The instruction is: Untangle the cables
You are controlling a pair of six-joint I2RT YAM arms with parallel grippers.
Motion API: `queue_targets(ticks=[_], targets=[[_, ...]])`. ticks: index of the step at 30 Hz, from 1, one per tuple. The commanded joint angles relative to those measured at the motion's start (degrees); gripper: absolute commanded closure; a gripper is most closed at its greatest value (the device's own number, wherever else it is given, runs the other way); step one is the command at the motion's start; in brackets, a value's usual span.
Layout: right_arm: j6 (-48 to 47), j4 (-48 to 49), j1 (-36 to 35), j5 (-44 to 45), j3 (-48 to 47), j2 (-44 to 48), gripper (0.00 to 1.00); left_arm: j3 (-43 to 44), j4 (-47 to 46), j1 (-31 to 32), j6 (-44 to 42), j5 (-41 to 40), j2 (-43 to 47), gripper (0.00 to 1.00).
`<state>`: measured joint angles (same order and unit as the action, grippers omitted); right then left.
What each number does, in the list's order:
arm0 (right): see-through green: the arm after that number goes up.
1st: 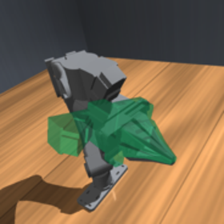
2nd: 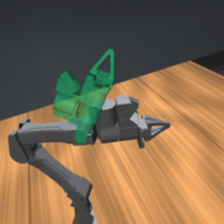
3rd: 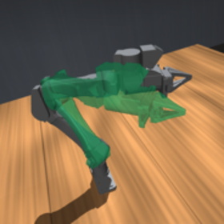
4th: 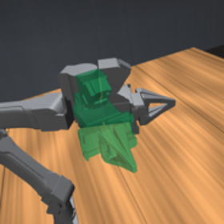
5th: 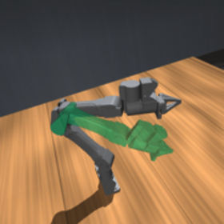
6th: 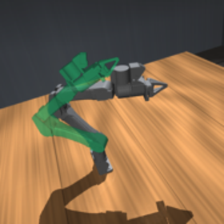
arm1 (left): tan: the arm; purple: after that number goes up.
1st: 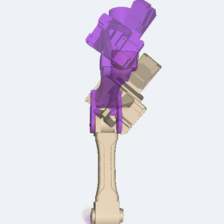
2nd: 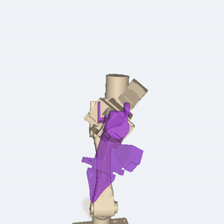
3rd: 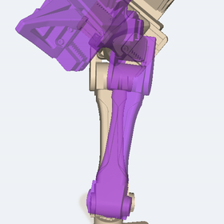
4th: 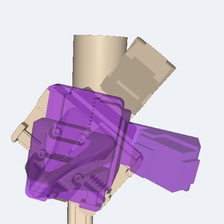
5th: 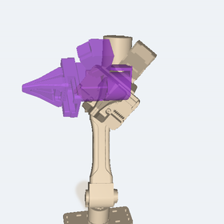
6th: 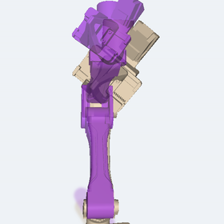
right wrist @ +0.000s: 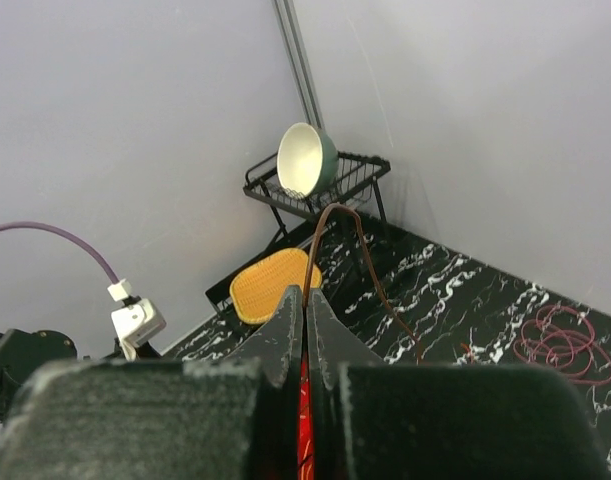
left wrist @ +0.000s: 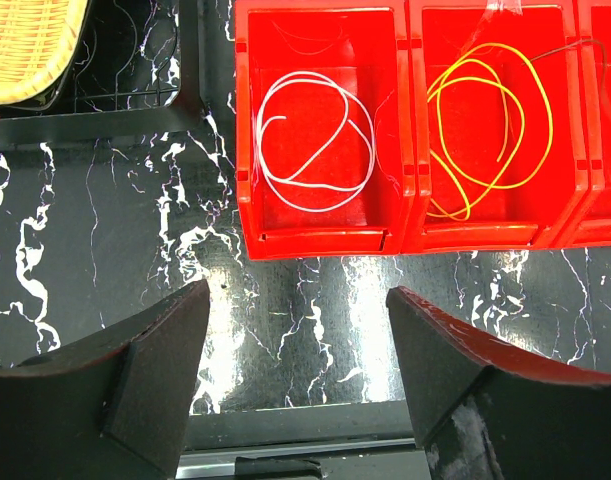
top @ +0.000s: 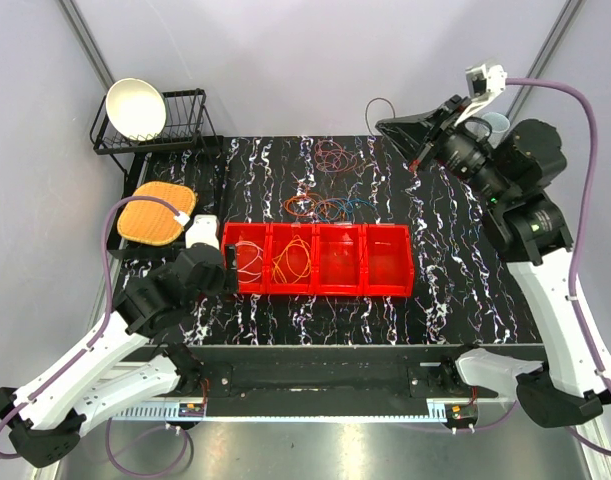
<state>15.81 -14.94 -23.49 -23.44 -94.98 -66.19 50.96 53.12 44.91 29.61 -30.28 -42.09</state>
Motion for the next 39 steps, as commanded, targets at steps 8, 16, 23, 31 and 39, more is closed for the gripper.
queue_targets(ticks=[8,16,23,31,39], targets=[[10.64,14.49,-0.33,-2.92,15.16,0.01,1.0,-0.25,-1.8,0.01,-0.07,-0.48,-0.63,0.26],[11.43,17.49,-0.25,-2.84,22.82,-2.45,1.0,-0.25,-1.8,-0.08,-0.07,-0.48,-0.37,0.26],[11.26,16.35,-0.25,-2.75,27.21,-1.75,1.0,-0.25,-1.88,0.01,-0.16,-0.48,-0.63,0.26],[10.81,13.88,-0.25,-2.57,30.46,0.1,1.0,-0.16,-1.88,0.01,-0.25,-0.3,-1.07,0.26],[14.95,17.05,-0.33,-5.56,36.7,0.1,1.0,-0.25,-1.97,0.01,-0.25,-0.22,-1.15,0.26]])
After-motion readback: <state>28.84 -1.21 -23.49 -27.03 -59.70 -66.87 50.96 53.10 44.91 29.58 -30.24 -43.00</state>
